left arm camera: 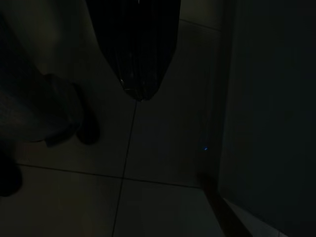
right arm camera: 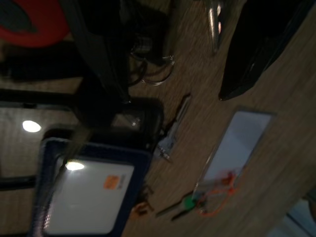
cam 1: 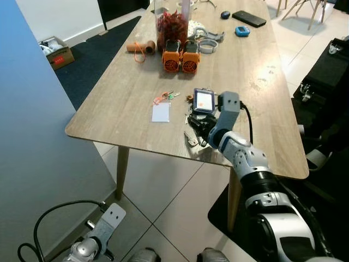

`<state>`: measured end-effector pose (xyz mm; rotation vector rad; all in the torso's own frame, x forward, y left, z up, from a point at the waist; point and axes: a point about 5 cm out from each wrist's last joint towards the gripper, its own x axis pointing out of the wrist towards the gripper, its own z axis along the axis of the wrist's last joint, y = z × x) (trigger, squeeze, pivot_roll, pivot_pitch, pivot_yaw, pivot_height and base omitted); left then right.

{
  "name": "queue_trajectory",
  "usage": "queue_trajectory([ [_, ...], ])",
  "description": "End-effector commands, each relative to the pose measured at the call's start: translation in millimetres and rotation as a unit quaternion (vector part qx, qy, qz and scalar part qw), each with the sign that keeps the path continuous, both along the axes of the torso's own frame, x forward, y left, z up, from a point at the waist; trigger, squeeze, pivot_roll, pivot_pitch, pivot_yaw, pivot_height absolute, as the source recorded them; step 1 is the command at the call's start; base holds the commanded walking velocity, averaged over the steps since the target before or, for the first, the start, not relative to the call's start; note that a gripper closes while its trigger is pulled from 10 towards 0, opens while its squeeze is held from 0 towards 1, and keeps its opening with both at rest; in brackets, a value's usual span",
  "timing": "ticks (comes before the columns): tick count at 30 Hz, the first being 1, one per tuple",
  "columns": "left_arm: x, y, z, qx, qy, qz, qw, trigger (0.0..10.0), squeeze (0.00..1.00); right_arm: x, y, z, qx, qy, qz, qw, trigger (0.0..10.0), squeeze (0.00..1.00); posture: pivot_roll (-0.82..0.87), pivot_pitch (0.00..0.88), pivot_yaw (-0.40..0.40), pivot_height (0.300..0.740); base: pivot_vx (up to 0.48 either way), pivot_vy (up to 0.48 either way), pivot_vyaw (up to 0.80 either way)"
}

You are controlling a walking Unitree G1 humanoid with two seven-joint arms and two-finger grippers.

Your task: Hang keys on a hook

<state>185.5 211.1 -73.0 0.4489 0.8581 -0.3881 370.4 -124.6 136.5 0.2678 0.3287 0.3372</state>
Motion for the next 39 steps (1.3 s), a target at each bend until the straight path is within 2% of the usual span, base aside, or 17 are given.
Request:
queue_trajectory([
  [1,-5.6,4.1,-2.1,0.007,0.011,-0.004,1.0,10.0,0.0,-7.3,-2.7,-17.4,-0.01,0.042,0.002,0.999,10.0,0.0,0.07,0.115,0.02,0.74,0.0,0.0,0.0],
  [10,-5.4,3.9,-2.0,0.006,0.011,-0.004,1.0,10.0,0.0,-8.3,-16.5,-21.0,-0.034,0.058,-0.019,0.998,10.0,0.0,0.07,0.127,0.024,0.74,0.0,0.0,0.0],
  [12,-5.0,4.0,-1.8,0.005,0.01,-0.003,1.0,10.0,0.0,-5.8,-22.0,-14.8,-0.063,0.03,-0.018,0.997,10.0,0.0,0.07,0.127,0.025,0.74,0.0,0.0,0.0],
  [13,-4.9,4.0,-1.7,0.005,0.009,-0.002,1.0,10.0,0.0,-3.7,-24.8,-8.5,-0.087,-0.002,-0.02,0.996,10.0,0.0,0.07,0.128,0.024,0.74,0.0,0.0,0.0],
  [16,-4.8,4.0,-1.7,0.005,0.009,-0.002,1.0,10.0,0.0,-2.2,-26.5,-3.4,-0.105,-0.028,-0.021,0.994,10.0,0.0,0.07,0.128,0.024,0.74,0.0,0.0,0.0],
  [18,-4.7,4.0,-1.6,0.005,0.009,-0.001,1.0,10.0,0.0,0.4,-34.3,8.7,-0.194,-0.095,-0.031,0.976,10.0,0.0,0.07,0.129,0.025,0.74,0.0,0.0,0.0],
  [21,-4.8,4.0,-1.7,0.005,0.009,-0.001,1.0,10.0,0.0,0.5,-36.1,11.5,-0.219,-0.111,-0.032,0.969,10.0,0.0,0.07,0.129,0.025,0.74,0.0,0.0,0.0],
  [23,-5.0,3.9,-1.9,0.004,0.009,0.001,1.0,10.0,0.0,-0.7,-43.3,17.5,-0.261,-0.141,-0.048,0.954,10.0,0.0,0.07,0.13,0.024,0.74,0.0,0.0,0.0],
  [29,-5.1,3.5,-2.0,0.003,0.009,0.002,1.0,10.0,0.0,-2.7,-45.6,13.1,-0.282,-0.138,-0.04,0.949,10.0,0.0,0.06,0.132,0.023,0.74,0.0,0.0,0.0],
  [34,-4.7,2.7,-1.9,0.002,0.009,0.001,1.0,10.0,0.0,-3.6,-48.6,1.2,-0.299,-0.136,-0.044,0.944,10.0,0.0,0.06,0.132,0.024,0.74,0.0,0.0,0.0],
  [39,-4.2,2.4,-1.8,0.002,0.009,0.0,1.0,10.0,0.0,-0.4,-46.4,5.1,-0.29,-0.155,-0.048,0.943,10.0,0.0,0.06,0.134,0.024,0.74,0.0,0.0,0.0],
])
